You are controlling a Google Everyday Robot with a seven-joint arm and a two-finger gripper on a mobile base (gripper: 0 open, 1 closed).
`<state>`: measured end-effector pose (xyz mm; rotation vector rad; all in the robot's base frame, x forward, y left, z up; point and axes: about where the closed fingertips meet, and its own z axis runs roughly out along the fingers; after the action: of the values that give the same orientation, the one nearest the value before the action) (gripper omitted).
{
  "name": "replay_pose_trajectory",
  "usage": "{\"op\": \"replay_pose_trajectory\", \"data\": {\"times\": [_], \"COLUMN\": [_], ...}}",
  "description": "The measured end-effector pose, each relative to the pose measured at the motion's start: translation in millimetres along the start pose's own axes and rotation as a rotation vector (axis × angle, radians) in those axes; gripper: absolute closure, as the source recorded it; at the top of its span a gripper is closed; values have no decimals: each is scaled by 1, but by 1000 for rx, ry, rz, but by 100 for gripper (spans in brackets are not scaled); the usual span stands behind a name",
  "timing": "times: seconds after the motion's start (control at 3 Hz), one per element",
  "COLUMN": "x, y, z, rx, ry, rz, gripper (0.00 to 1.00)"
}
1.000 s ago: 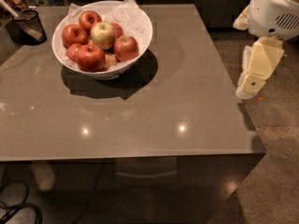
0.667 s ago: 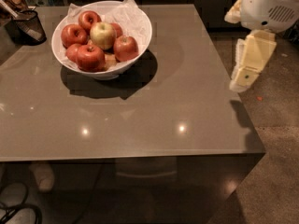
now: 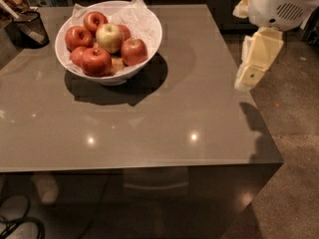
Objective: Pick apple from white bowl
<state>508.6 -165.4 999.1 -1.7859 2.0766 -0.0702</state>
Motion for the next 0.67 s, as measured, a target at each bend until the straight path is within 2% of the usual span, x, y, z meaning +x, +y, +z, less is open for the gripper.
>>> {"op": "replay_pose_trajectory", "data": {"times": [0.33, 0.67], "x": [-19, -54], "y": [-27, -50], "z": [13, 17], "rx": [-5, -4], "ry": [-16, -50], "rz": [12, -39], "gripper": [0, 0]}}
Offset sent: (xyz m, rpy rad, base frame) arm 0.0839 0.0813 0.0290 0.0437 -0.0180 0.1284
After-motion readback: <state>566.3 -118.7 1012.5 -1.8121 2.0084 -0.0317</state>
